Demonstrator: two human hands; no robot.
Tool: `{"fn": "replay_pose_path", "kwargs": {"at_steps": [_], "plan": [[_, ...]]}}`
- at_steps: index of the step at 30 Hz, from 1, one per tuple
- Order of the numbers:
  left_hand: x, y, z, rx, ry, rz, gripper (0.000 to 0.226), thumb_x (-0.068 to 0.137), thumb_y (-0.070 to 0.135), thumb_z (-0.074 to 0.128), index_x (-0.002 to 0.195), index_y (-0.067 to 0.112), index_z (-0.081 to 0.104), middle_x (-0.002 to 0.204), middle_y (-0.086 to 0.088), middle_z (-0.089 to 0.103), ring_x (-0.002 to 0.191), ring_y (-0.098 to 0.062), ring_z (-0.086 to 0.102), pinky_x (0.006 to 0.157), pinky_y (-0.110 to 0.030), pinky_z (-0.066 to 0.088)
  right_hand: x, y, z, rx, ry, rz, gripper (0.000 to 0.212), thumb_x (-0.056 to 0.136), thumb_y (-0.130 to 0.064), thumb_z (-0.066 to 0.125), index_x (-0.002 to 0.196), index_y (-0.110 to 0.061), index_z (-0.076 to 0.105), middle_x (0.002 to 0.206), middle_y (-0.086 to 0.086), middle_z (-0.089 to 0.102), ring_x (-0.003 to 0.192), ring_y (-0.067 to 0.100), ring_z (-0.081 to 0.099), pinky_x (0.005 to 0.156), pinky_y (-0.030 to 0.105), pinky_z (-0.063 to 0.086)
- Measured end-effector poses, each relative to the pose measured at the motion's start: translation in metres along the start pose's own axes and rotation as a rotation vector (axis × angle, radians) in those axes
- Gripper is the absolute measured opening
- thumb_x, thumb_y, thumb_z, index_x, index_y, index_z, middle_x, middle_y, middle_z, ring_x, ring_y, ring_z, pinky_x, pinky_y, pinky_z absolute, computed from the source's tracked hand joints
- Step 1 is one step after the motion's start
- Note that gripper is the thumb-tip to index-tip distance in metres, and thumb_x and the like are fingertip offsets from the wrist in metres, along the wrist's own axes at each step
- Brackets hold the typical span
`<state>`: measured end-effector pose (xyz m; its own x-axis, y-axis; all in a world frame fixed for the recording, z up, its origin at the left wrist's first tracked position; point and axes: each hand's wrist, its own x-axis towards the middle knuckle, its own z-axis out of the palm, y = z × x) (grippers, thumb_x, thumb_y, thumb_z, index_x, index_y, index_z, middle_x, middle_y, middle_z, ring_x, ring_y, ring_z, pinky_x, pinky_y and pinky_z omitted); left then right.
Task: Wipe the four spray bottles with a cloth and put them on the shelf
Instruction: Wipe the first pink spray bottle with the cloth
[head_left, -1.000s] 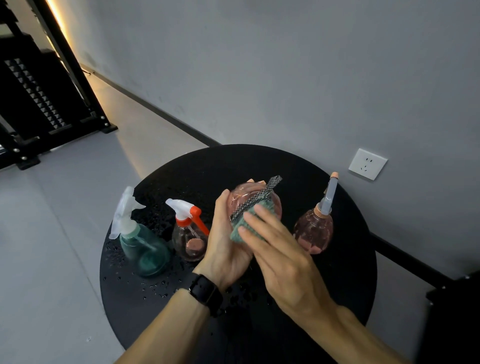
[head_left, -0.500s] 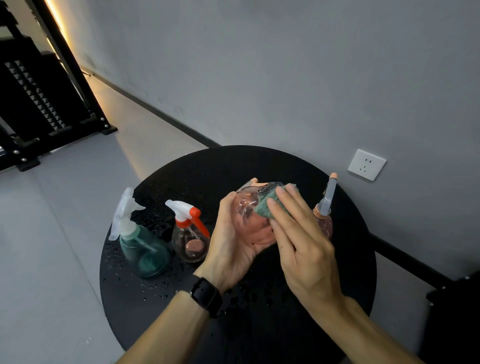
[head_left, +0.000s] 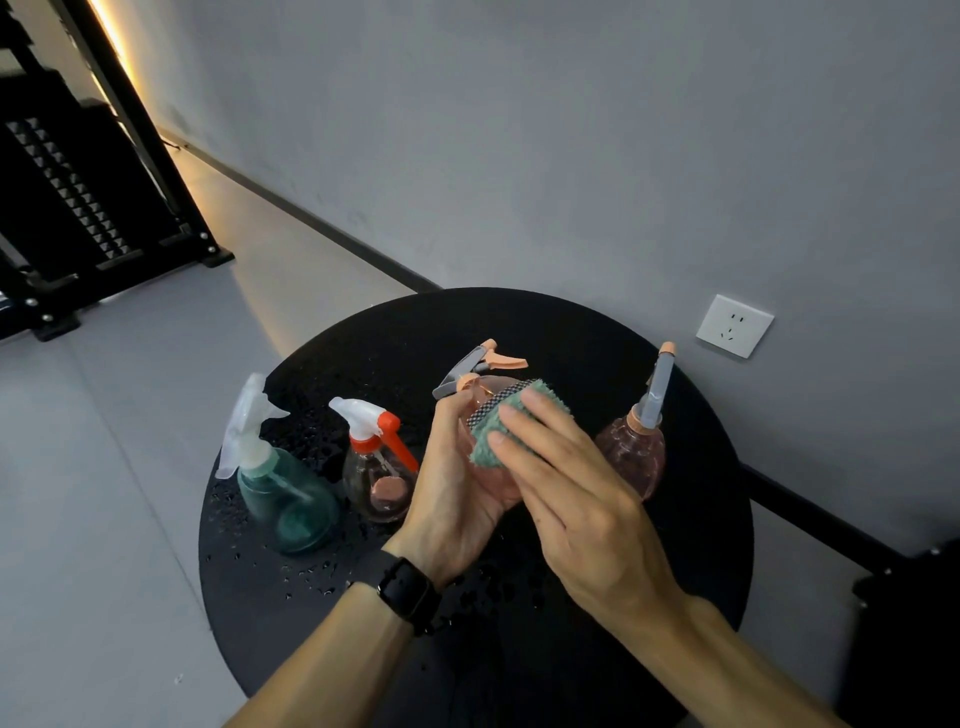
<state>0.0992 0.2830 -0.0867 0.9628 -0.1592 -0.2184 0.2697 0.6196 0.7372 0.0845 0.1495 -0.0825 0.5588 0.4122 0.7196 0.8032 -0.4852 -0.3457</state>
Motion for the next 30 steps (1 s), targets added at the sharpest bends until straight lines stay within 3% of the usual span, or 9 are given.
{"fn": "replay_pose_path", "kwargs": {"at_steps": [5,10,13,16,20,24,27,30], "plan": [[0.001,-0.002,-0.001,-0.045,0.009,-0.03,0.073,0.094,0.064,0.046,0.127,0.001,0.061,0.115,-0.018,0.067,0.105,-0.027,0.066,0.097,-0.037,0.052,-0.008,0.003,-0.005,0.007,-0.061,-0.051,0.038,0.085,0.01,0.064,0.122,0.0,0.062,0.134,0.012,0.057,0.137,0.022,0.043,0.104,0.04,0.046],[0.005,0.004,-0.004,-0.019,0.056,0.014,0.071,0.094,0.068,0.04,0.12,0.009,0.069,0.12,-0.019,0.068,0.106,-0.03,0.068,0.083,-0.044,0.058,-0.012,0.009,-0.016,0.016,-0.017,-0.049,0.033,0.085,0.009,0.064,0.118,0.002,0.064,0.131,0.013,0.058,0.134,0.023,0.046,0.106,0.038,0.045],[0.006,0.004,-0.005,0.016,0.072,0.023,0.065,0.095,0.067,0.037,0.114,0.016,0.073,0.121,-0.017,0.07,0.109,-0.03,0.069,0.087,-0.049,0.053,-0.01,0.01,-0.02,0.013,0.016,-0.029,0.031,0.085,0.009,0.064,0.115,0.003,0.066,0.129,0.013,0.059,0.133,0.022,0.048,0.107,0.035,0.043],[0.006,0.005,-0.005,0.03,0.052,0.037,0.058,0.099,0.058,0.037,0.102,0.015,0.076,0.104,-0.013,0.074,0.09,-0.025,0.072,0.073,-0.041,0.057,-0.012,0.009,-0.02,0.061,-0.001,-0.022,0.032,0.082,0.011,0.066,0.113,0.003,0.068,0.126,0.014,0.062,0.131,0.023,0.05,0.105,0.036,0.046],[0.006,0.009,-0.004,0.073,0.066,0.032,0.038,0.096,0.044,0.045,0.1,0.011,0.065,0.087,-0.009,0.068,0.068,-0.02,0.065,0.053,-0.035,0.051,-0.015,0.011,-0.018,0.086,-0.055,-0.002,0.031,0.084,0.01,0.065,0.114,0.002,0.068,0.126,0.013,0.063,0.131,0.021,0.05,0.103,0.037,0.047],[0.005,0.008,-0.007,0.168,0.09,0.031,0.034,0.09,0.039,0.049,0.095,0.01,0.066,0.091,-0.011,0.067,0.076,-0.022,0.064,0.066,-0.038,0.053,-0.014,0.012,-0.015,0.105,-0.052,0.046,0.031,0.085,0.008,0.064,0.116,0.002,0.067,0.129,0.011,0.061,0.133,0.02,0.048,0.107,0.034,0.043],[0.004,0.004,-0.007,0.323,0.165,0.042,0.053,0.078,0.05,0.062,0.111,0.008,0.063,0.1,-0.015,0.067,0.084,-0.029,0.066,0.08,-0.05,0.055,-0.007,0.013,-0.014,0.073,0.018,0.12,0.034,0.085,0.009,0.066,0.117,0.002,0.066,0.131,0.012,0.06,0.133,0.02,0.048,0.109,0.031,0.041],[0.0,-0.006,-0.002,0.505,0.205,0.097,0.048,0.071,0.058,0.071,0.107,0.026,0.068,0.103,-0.009,0.074,0.094,-0.032,0.071,0.094,-0.056,0.054,0.004,0.015,-0.014,0.015,0.163,0.187,0.033,0.084,0.008,0.065,0.117,0.003,0.065,0.13,0.015,0.06,0.131,0.024,0.051,0.109,0.032,0.041]]}}
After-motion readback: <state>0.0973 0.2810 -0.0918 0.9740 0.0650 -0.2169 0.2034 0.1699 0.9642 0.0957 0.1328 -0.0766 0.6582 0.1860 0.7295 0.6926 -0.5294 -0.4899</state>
